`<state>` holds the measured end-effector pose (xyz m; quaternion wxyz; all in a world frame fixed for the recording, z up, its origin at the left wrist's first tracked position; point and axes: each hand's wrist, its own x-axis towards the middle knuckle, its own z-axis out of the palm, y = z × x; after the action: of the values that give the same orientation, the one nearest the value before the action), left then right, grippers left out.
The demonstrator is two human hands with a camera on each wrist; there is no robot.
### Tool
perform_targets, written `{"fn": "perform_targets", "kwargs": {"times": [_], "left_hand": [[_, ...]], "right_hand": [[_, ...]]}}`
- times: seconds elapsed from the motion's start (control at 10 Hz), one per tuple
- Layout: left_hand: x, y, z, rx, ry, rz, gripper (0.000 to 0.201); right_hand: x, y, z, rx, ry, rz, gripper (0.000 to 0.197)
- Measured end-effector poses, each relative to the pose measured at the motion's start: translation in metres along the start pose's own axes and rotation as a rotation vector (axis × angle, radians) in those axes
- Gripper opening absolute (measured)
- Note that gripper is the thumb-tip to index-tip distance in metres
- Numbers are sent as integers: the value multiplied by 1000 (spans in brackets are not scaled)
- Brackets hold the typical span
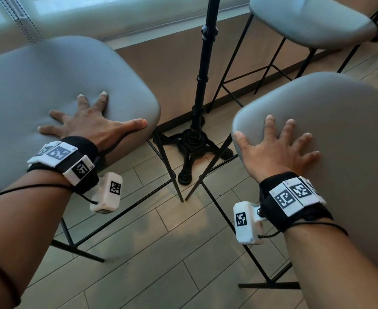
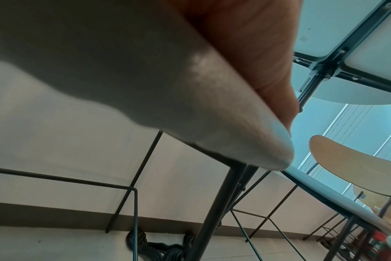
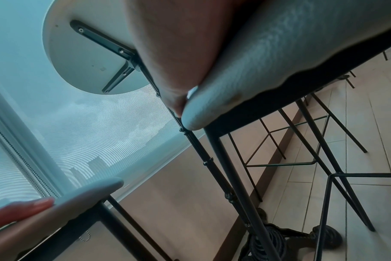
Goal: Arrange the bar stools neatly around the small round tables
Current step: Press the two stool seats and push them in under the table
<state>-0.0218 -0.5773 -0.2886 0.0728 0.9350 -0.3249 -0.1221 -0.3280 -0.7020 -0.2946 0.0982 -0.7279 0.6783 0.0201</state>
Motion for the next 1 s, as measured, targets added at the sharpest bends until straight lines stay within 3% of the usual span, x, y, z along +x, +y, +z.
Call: {"fn": "perform_targets", "kwargs": {"times": [1.0], "left_hand": [[7,-2,4,12,32,107,121]], "right_hand": [[-1,2,1,3,1,-10,90]]}}
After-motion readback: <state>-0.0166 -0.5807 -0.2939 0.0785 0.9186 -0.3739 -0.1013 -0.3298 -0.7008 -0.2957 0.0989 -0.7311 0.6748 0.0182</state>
